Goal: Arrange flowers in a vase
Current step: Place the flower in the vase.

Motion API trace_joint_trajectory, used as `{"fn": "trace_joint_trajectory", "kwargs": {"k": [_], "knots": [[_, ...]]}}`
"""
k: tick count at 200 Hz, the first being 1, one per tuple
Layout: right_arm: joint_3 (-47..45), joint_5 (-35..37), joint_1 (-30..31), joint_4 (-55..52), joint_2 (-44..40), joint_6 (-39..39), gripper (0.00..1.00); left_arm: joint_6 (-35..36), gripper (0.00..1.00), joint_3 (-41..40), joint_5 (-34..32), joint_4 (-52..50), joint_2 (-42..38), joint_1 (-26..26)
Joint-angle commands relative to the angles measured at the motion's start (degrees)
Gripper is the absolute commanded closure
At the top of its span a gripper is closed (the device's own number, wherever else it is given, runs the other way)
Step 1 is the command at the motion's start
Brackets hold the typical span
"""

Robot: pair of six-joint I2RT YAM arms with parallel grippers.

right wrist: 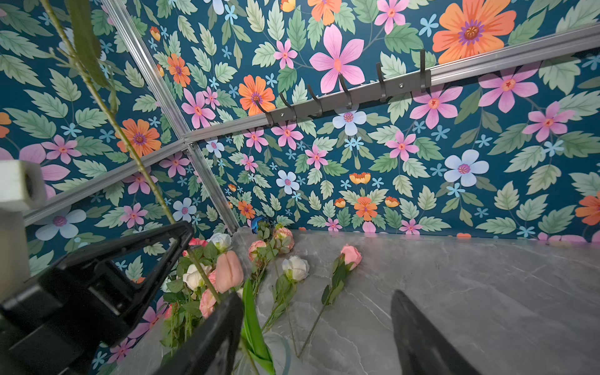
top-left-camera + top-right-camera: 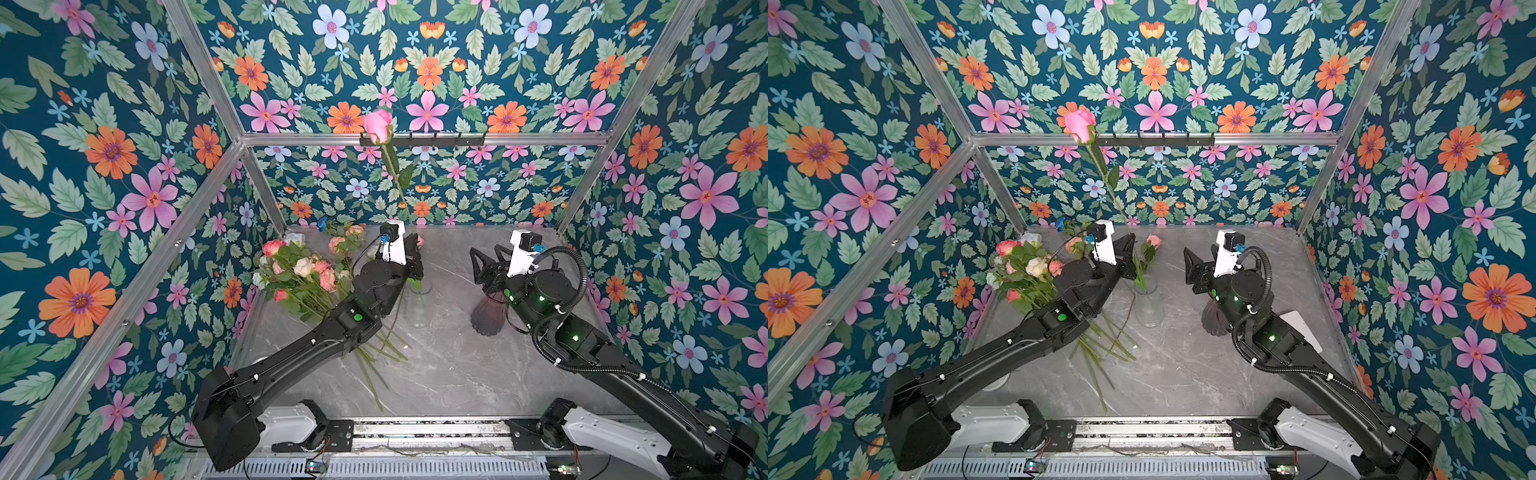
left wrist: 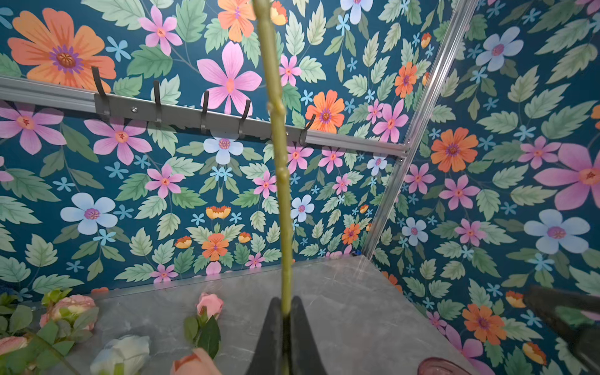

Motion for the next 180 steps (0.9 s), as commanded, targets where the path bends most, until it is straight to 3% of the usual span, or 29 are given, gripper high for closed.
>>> {"fn": "trace_joint_trajectory", "kwargs": {"k": [1,109,137,159,180], "knots": [[0.0,0.6,0.0,0.5,0.0,-0.5,0.28,1.1,1.0,-1.2,-0.9,1.9,0.1,-0.8],[-0.1,0.0,0.0,1.0,0.7,0.1,0.28,0.4,1.0,-14.6,-9.3,5.3,-1.1,-8.5],[0.3,-0.5,0.0,0.6,1.3,0.4,0.28,-1.0,0.83,-16.5,-10.5,5.6,-1.5,-9.3],[0.3,-0.5,0.0,0.5,1.3,0.4,0.27,-1.6,0.62,-17.4,-11.5,5.7,-2.1,-10.1],[0.2,-0.5,0.0,0.4,1.2,0.5,0.25,-2.0,0.53,-17.5,-12.1,5.2,-3.6,-11.1]]}}
